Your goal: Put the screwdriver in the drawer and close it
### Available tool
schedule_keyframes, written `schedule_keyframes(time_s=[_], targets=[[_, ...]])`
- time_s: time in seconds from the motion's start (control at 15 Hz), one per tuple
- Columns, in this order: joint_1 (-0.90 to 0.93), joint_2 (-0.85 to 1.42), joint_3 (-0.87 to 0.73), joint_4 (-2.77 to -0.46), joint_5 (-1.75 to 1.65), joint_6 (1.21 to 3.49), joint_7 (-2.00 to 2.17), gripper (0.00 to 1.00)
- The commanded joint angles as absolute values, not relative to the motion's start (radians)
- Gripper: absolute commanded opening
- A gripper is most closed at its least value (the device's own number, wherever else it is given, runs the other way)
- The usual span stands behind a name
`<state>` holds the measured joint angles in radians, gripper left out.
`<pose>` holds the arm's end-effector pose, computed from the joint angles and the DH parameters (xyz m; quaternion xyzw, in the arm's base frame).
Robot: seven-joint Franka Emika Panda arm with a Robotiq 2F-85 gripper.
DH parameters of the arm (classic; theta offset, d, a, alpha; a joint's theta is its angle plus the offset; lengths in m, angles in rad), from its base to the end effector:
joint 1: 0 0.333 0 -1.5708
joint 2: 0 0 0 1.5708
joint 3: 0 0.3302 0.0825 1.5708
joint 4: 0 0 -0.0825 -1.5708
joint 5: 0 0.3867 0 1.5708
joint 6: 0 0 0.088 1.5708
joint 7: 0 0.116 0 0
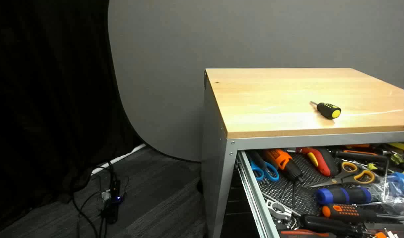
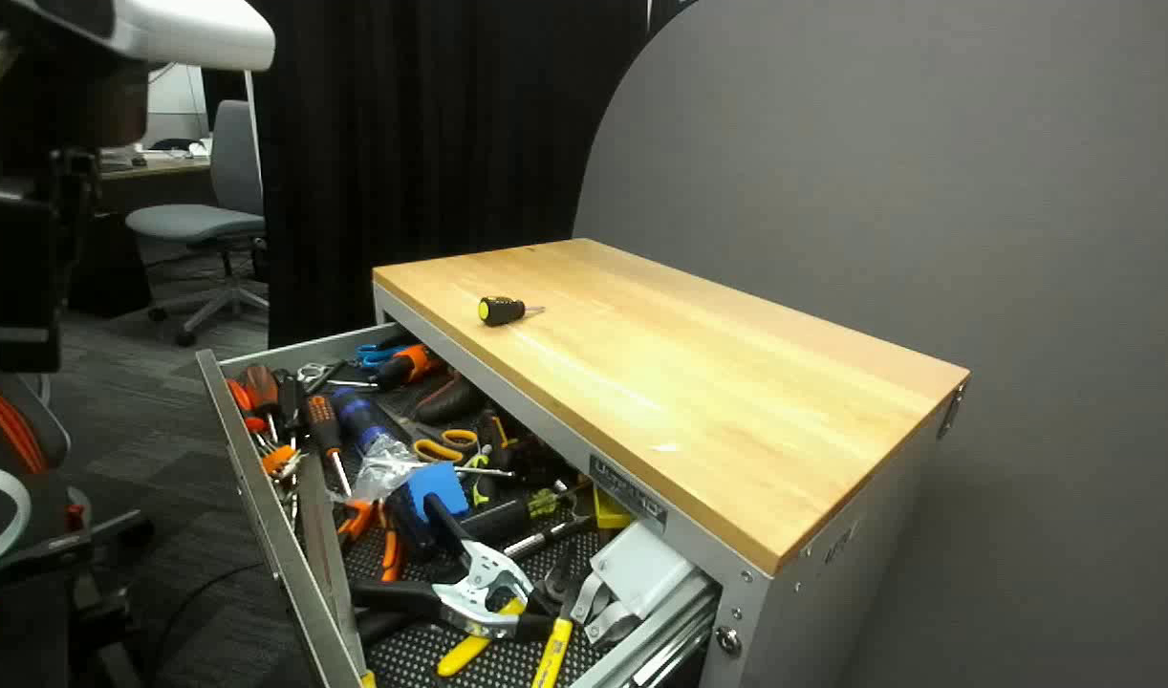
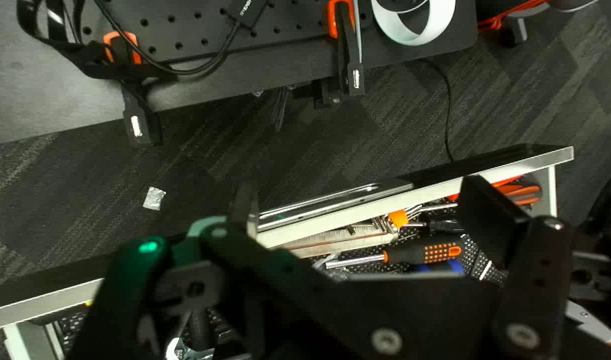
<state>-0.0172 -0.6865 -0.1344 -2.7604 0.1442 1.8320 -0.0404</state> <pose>0.2902 -0.0276 0.3932 -0.9844 0.0617 0.1144 0.1184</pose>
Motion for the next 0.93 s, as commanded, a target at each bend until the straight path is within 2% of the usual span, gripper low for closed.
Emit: schedule_keyframes(time_s=[0.0,0.47,0.6,0.87], targets=[[-0.035,-0.685,-0.118,-2.758,0.153,1.828,-0.050,1.00],[-0.035,-0.685,-0.118,-2.758,0.153,1.828,-0.050,1.00],[-0.053,-0.656,-0.110,-2.759,0.184,1.904,0.017,1.00],[0.059,-0.449,-0.039,-2.671,0.338,2.114,0.032,1.00]])
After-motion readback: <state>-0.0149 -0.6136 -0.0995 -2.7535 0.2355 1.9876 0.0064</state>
